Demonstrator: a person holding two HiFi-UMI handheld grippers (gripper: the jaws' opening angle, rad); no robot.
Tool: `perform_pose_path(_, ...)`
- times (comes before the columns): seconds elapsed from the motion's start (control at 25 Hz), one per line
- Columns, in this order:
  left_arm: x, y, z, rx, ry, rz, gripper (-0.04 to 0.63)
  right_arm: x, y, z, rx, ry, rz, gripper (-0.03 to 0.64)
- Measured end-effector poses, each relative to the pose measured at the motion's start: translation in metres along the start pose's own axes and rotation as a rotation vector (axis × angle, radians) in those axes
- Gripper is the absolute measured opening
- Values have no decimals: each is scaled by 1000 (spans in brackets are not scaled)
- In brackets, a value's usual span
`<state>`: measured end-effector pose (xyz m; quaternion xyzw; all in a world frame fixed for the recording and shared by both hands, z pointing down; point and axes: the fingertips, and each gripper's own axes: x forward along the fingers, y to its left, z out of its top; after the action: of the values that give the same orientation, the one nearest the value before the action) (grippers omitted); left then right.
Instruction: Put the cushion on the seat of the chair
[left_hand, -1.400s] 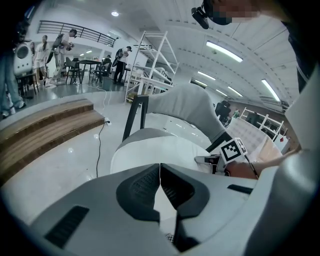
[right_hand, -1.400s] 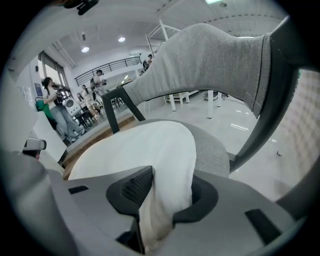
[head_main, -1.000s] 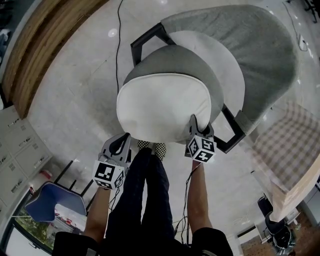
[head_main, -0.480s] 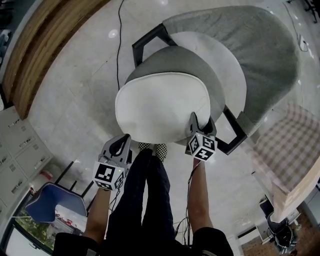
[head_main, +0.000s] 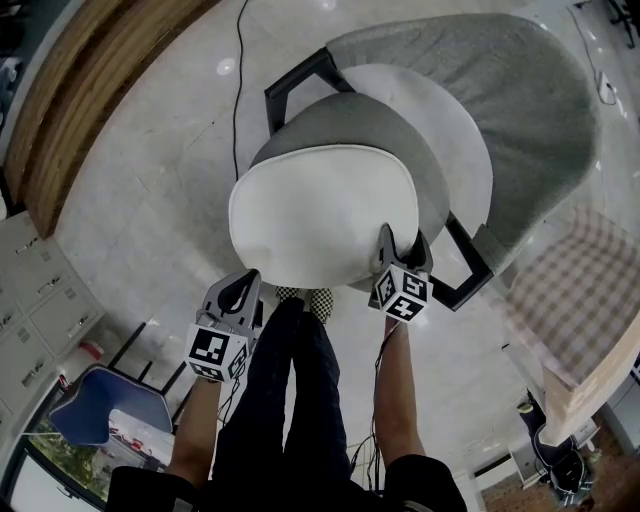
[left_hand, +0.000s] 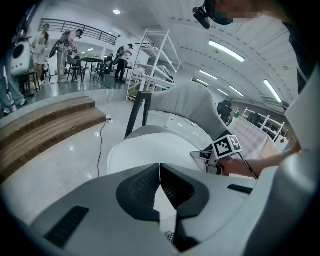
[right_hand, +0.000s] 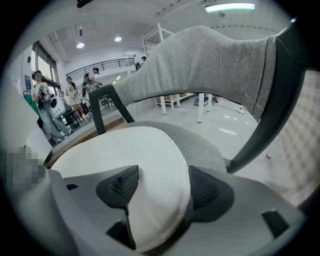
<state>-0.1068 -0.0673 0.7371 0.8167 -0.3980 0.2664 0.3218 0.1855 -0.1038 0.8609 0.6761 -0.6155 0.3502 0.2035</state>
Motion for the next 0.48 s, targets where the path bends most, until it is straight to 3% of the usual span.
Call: perform_pose_path(0.48,-12,-7,3,5,-16,10,21,-11,1,8,-5,-18,-6,300)
